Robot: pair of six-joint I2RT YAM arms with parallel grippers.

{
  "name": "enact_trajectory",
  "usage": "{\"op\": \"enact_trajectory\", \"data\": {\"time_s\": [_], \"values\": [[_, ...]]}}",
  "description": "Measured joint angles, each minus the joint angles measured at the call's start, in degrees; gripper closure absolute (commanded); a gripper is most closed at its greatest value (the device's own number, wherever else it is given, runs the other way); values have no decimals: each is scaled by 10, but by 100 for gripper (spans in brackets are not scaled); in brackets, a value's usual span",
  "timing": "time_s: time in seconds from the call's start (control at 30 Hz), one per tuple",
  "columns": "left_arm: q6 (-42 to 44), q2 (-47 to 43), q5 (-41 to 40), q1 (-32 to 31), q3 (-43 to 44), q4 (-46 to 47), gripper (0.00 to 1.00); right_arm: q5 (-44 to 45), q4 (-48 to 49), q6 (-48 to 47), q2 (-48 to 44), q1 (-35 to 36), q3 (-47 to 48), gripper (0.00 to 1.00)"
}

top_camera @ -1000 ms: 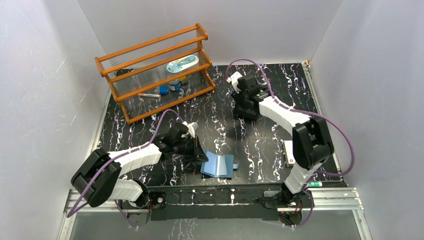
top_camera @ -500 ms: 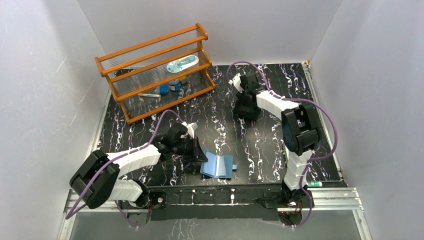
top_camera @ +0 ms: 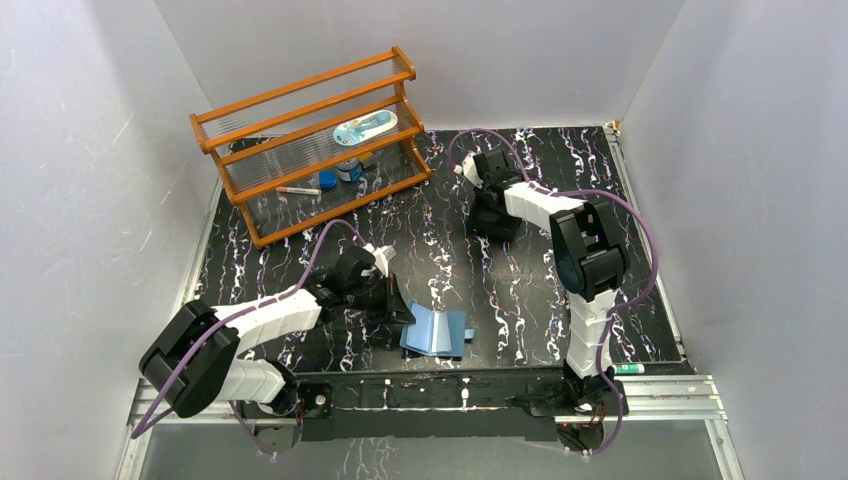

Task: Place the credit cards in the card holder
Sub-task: Pick up the credit card from the storage box.

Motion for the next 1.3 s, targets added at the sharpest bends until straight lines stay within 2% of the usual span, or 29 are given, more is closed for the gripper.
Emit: {"op": "enact_trajectory", "data": {"time_s": [0.2, 0.63, 0.93, 1.2, 1.3], "values": [[6, 0, 0, 0, 0, -6, 100, 17, 9, -10, 4, 0, 1, 66], [7, 0, 0, 0, 0, -7, 100, 17, 9, -9, 4, 0, 19, 68], [7, 0, 0, 0, 0, -7, 100, 14, 3, -3, 4, 0, 22, 84], [7, 0, 0, 0, 0, -6, 100, -17, -55, 36, -4, 0, 22, 98], [5, 0, 0, 0, 0, -6, 100, -32, -79, 52, -20, 0, 22, 100]]}}
